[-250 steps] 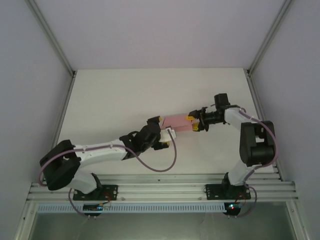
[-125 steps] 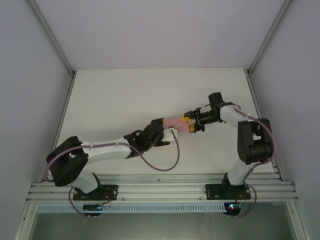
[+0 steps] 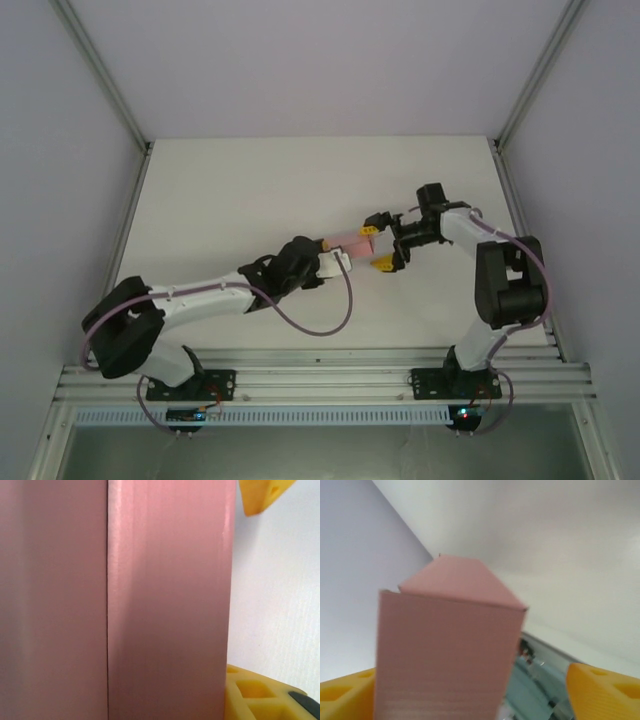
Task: Assemble paper box
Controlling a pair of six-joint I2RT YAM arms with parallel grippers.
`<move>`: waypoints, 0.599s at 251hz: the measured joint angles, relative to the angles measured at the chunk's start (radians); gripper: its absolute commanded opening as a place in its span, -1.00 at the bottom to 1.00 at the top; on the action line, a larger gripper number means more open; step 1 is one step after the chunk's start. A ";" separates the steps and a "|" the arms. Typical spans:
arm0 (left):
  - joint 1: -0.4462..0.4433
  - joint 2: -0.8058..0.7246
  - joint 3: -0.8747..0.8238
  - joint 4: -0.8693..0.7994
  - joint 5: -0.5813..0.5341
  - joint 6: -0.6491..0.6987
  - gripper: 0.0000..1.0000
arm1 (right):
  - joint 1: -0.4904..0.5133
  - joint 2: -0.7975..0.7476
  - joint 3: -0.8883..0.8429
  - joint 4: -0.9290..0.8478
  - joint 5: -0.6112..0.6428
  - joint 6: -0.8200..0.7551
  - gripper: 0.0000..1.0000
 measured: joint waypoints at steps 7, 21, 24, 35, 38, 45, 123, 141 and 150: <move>0.007 -0.011 0.000 -0.012 0.013 -0.005 -0.30 | -0.016 -0.015 0.000 0.002 0.036 -0.011 0.99; 0.024 -0.036 0.000 -0.041 0.039 -0.016 -0.30 | -0.052 -0.055 0.000 0.013 0.128 -0.045 1.00; 0.028 -0.040 0.000 -0.048 0.044 -0.018 -0.30 | -0.061 -0.067 0.000 0.016 0.161 -0.051 1.00; 0.044 -0.058 0.001 -0.081 0.068 -0.029 -0.31 | -0.082 -0.106 -0.001 0.027 0.246 -0.078 1.00; 0.048 -0.061 0.002 -0.093 0.075 -0.032 -0.31 | -0.087 -0.116 -0.001 0.030 0.267 -0.085 1.00; 0.060 -0.069 0.009 -0.126 0.094 -0.037 -0.31 | -0.095 -0.145 -0.003 0.039 0.324 -0.104 1.00; 0.133 -0.080 0.133 -0.521 0.380 -0.039 -0.20 | -0.090 -0.441 -0.137 0.194 0.554 -0.431 1.00; 0.146 -0.064 0.161 -0.591 0.450 -0.032 -0.21 | -0.062 -0.490 -0.192 0.255 0.497 -0.525 0.99; 0.158 -0.048 0.176 -0.620 0.480 -0.031 -0.21 | -0.040 -0.506 -0.211 0.280 0.464 -0.571 0.97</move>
